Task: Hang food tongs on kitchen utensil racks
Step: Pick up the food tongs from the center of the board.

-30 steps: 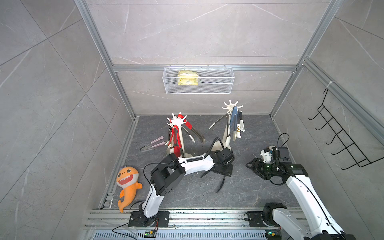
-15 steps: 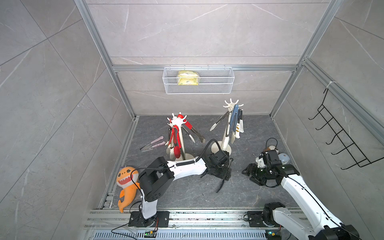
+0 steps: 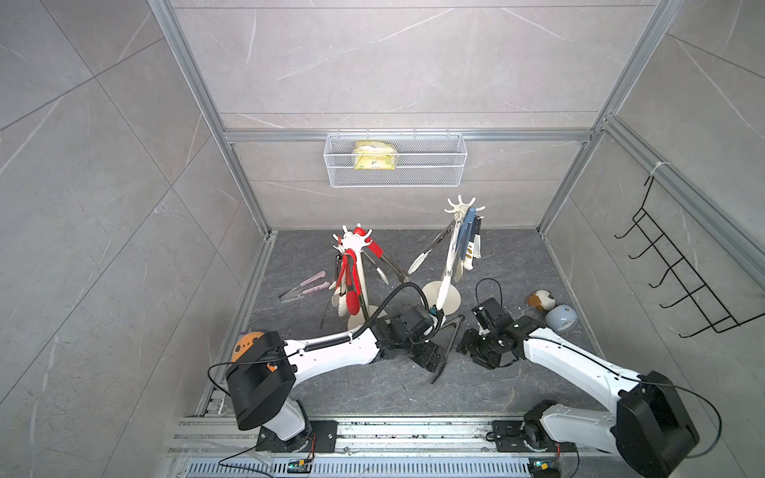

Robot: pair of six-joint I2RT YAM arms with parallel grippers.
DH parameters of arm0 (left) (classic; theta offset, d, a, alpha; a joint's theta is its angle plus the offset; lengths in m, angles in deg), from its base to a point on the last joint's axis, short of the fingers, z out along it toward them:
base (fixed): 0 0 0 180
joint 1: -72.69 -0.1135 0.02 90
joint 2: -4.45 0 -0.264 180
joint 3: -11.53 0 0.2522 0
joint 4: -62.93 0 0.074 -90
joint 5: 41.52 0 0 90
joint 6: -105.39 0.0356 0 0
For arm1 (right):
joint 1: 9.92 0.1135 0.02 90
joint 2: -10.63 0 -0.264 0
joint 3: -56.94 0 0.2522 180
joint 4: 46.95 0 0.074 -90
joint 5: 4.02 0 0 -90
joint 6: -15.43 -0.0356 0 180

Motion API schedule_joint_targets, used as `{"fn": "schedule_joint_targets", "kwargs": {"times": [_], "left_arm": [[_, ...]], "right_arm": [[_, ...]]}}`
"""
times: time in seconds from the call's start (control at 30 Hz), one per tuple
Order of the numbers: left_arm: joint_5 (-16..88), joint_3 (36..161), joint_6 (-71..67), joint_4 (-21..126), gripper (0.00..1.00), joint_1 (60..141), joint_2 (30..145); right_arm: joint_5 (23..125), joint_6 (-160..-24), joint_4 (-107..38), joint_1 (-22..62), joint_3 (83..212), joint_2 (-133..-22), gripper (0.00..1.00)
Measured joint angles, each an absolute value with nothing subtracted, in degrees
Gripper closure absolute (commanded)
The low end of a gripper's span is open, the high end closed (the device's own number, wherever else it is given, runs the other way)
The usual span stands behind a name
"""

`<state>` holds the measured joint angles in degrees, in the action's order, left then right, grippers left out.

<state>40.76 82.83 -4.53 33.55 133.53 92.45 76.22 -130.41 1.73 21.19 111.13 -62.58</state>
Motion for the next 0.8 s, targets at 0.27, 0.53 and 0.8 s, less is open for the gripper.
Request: {"fn": "schedule_joint_targets", "kwargs": {"times": [0.27,0.53,0.8], "left_arm": [[41.0,77.8,-3.9,35.4,0.15,133.5,91.6],[42.2,73.7,-4.6,36.3,0.16,133.5,91.6],[43.1,70.8,-4.7,36.4,0.16,133.5,82.4]], "right_arm": [[80.1,-135.6,-3.5,24.8,113.1,-69.2,0.40],[82.4,-137.2,-4.3,24.9,114.8,-71.3,0.41],[84.6,-138.0,-3.9,26.0,118.8,-76.0,0.46]]}}
